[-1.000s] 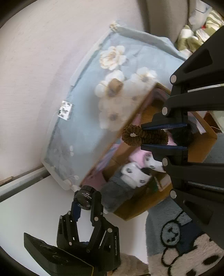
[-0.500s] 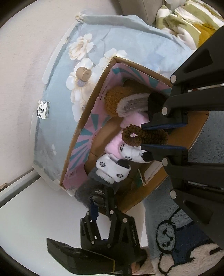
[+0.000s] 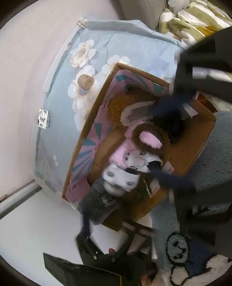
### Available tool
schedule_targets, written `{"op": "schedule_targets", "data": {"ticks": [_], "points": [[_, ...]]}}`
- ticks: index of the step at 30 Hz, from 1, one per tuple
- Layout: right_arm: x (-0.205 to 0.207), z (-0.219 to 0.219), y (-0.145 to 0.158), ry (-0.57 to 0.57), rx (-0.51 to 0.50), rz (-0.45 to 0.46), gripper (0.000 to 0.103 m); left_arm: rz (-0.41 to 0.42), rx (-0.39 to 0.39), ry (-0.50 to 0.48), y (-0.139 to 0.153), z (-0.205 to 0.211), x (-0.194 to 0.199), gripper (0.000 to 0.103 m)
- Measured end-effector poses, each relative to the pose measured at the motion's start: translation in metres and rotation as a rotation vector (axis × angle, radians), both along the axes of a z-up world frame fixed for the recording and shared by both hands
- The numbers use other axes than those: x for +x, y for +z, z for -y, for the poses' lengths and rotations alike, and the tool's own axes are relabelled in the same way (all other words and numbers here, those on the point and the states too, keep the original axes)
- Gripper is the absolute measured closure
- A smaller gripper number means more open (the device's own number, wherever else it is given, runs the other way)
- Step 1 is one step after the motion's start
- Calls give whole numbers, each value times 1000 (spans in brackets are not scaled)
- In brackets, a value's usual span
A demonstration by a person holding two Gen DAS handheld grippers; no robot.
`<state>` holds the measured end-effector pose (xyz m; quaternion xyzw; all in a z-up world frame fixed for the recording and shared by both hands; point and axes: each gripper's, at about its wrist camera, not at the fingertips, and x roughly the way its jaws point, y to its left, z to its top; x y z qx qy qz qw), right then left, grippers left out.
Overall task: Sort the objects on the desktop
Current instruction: 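Carry lens cap and hair tie into the cardboard box and release both, then move both open tools toward the tissue pack and cork-lidded jar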
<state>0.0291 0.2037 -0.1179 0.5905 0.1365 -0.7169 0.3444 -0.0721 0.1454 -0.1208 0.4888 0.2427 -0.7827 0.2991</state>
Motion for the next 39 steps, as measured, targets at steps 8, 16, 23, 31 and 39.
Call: {"op": "schedule_targets", "data": {"ticks": [8,16,23,31,39], "points": [[-7,-6,0,-54,-28,9,19,2,-5,0,5,8,1,0],[-11,-5,2,-64,-25,0,19,-1,-15,2,10,11,-1,0],[-18,-7,1,-85,-21,5,19,8,-31,2,14,22,-2,0],[-41,-23,21,-176,-64,-9,19,-10,-92,64,32,57,4,0],[-80,-27,24,-260,-15,-30,19,-59,-86,105,41,125,-17,0]]}}
